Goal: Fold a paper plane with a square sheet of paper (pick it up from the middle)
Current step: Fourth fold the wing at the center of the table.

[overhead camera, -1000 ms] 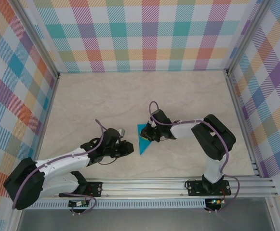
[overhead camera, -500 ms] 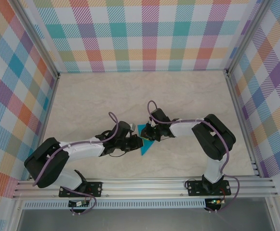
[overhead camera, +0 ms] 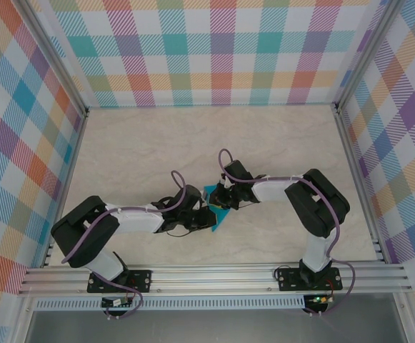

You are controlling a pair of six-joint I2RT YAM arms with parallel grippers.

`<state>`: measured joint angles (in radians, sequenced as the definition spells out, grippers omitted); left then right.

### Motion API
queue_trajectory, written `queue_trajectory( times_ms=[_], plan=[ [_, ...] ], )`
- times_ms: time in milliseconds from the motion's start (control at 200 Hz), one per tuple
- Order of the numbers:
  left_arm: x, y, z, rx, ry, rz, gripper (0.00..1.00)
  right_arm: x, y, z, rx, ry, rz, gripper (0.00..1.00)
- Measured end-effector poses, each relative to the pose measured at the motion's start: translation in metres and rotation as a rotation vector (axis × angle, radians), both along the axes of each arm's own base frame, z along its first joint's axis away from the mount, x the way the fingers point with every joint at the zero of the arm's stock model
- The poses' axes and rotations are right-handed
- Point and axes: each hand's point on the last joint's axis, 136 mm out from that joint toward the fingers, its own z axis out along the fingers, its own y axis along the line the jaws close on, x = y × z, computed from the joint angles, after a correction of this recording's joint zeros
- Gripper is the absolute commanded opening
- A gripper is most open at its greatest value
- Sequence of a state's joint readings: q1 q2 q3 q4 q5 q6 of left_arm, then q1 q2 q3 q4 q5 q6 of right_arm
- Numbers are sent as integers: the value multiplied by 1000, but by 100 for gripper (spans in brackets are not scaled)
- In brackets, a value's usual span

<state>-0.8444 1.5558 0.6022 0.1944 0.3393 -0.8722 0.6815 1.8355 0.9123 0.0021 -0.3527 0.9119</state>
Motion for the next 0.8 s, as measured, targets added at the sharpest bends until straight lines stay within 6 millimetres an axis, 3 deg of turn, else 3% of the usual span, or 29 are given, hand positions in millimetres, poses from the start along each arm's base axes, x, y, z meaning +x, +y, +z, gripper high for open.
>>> queue_trajectory(
  times_ms=[275, 605, 800],
  plan=[
    [-10, 1, -18, 33, 19, -13, 9, -2, -1, 1, -12, 8, 20, 18],
    [-13, -5, -18, 17, -24, -9, 7, -6, -5, 3, -31, 22, 57, 20],
    [-13, -4, -18, 21, -41, -3, 6, -9, -9, 16, -20, 6, 89, 20]
  ],
)
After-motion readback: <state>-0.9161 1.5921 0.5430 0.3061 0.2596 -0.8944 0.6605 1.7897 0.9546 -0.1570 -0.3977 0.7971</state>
